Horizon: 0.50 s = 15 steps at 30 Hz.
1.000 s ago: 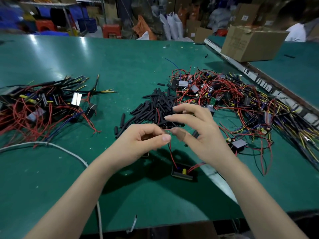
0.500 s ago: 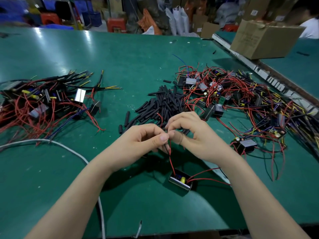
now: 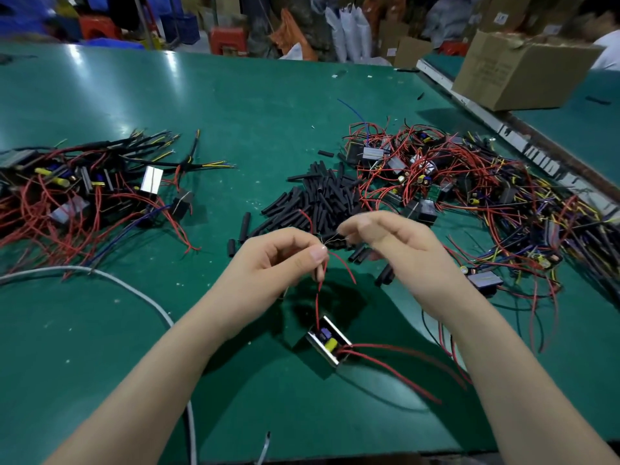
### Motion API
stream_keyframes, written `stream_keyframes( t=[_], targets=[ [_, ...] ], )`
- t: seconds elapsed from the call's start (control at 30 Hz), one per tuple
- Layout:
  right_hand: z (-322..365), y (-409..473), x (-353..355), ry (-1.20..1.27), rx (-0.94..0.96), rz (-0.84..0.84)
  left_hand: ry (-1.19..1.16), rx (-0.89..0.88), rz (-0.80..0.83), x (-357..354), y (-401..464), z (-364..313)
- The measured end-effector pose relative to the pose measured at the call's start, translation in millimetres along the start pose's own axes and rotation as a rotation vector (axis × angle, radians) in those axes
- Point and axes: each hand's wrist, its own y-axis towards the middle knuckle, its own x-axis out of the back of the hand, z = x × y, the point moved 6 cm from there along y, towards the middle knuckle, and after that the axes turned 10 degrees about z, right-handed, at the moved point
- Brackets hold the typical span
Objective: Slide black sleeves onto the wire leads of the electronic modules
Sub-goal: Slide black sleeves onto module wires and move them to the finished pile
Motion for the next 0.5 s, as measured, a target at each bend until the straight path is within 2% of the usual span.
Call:
stream_keyframes(
  t=[0.17, 0.37, 0.5],
  targets=[
    [22.4, -13.5, 0.7, -0.389, 0.372, -0.231, -0.023, 0.011, 0.020, -3.9, -1.5, 0.6],
    [26.5, -16.4, -7.2, -0.614, 0.481, -0.329, -0.076, 0.009, 0.031, -5.6, -0.9, 0.8],
    [23.0, -11.2, -12.1, -0.569, 0.429, -0.299, -0.056, -0.012, 0.056, -7.0, -0.8, 0.0]
  ],
)
